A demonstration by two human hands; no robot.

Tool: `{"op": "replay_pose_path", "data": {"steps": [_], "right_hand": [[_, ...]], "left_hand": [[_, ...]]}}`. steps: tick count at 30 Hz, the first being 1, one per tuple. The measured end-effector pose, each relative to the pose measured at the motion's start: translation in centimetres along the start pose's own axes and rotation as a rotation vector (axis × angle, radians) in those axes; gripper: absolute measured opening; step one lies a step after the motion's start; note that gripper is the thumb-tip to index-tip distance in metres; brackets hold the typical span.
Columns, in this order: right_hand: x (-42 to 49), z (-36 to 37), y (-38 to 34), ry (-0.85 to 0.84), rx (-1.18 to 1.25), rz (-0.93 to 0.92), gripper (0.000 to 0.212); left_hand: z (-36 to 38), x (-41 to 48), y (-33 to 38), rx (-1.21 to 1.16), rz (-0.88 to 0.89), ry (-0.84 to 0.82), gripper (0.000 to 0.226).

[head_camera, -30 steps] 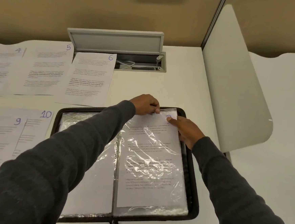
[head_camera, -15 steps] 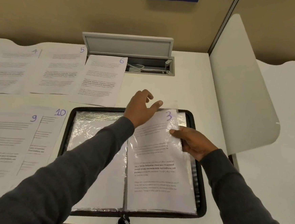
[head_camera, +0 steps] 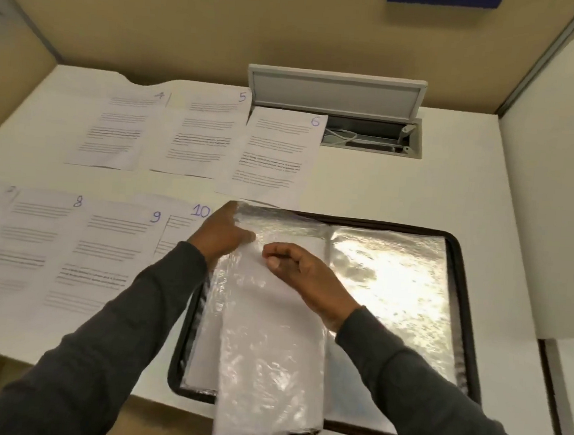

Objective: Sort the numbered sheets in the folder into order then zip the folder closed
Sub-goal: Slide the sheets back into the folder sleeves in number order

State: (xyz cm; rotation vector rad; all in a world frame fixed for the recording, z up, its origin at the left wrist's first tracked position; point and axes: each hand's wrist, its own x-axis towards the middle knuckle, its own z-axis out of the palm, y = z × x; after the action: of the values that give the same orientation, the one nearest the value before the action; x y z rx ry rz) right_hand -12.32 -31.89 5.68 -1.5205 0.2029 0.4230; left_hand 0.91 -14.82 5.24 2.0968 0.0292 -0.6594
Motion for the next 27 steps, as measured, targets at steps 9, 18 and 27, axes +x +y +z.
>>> {"op": "replay_pose_path", "data": {"steps": [9, 18, 27], "right_hand": [[5.3, 3.9, 7.2, 0.104, -1.189, -0.233, 0.087], [6.8, 5.6, 10.3, 0.161, -1.377, -0.144, 0.083], [13.7, 8.3, 6.5, 0.211, -1.299, -0.203, 0.083]], "left_hand": [[-2.4, 5.0, -4.6, 0.213, -0.056, 0.096, 0.049], [-2.3, 6.4, -6.6, 0.271, 0.063, 0.039, 0.050], [-9.3, 10.3, -7.4, 0.262, 0.119, 0.247, 0.026]]}}
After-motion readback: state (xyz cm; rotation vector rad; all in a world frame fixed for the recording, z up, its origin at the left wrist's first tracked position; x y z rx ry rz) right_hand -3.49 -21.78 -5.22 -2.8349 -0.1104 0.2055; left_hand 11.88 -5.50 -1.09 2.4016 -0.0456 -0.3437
